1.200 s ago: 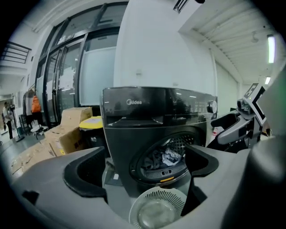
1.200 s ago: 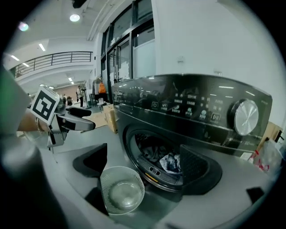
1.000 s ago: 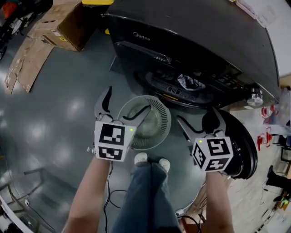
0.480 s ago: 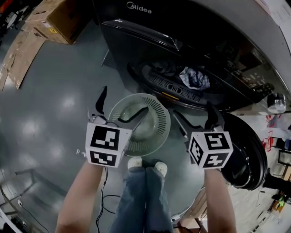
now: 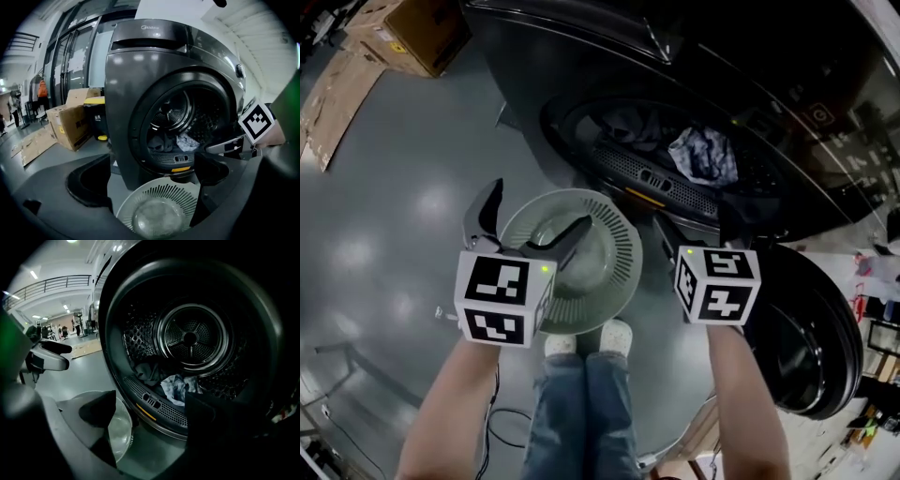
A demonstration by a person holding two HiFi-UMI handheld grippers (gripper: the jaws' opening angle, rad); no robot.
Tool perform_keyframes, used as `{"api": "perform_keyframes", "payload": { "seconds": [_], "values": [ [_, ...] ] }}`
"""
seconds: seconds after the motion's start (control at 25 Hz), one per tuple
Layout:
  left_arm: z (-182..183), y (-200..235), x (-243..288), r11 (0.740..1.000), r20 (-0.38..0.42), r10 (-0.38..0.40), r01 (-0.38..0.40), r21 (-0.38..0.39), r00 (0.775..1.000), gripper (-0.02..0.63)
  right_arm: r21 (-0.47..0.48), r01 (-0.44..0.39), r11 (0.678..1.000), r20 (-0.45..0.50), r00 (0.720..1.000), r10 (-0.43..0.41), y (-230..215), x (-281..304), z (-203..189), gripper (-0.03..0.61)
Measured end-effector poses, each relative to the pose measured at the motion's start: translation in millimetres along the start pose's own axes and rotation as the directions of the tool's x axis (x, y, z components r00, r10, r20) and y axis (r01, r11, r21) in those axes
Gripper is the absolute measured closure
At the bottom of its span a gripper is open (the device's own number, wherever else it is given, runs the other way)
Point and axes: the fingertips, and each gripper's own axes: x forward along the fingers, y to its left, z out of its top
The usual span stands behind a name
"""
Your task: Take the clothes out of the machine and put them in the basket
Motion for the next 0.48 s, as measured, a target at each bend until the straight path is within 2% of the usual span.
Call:
{"api": "perform_keyframes", "payload": {
  "seconds": [0.36,0.48],
  "values": [
    [-11,-20,42,1.0,-0.012,0.001,-0.001,-0.022,1.0,0.055,-0.149,0.046,0.988,-0.039,0.998,-0.053,-32,68,-11,0.167],
    [-10,-22,53,1.0,0.0,0.0,0.0,-0.013,1.0,0.055,-0.154,0.091,0.984,-0.078,0.992,-0.104,-45,86,-21,0.248]
  ]
}}
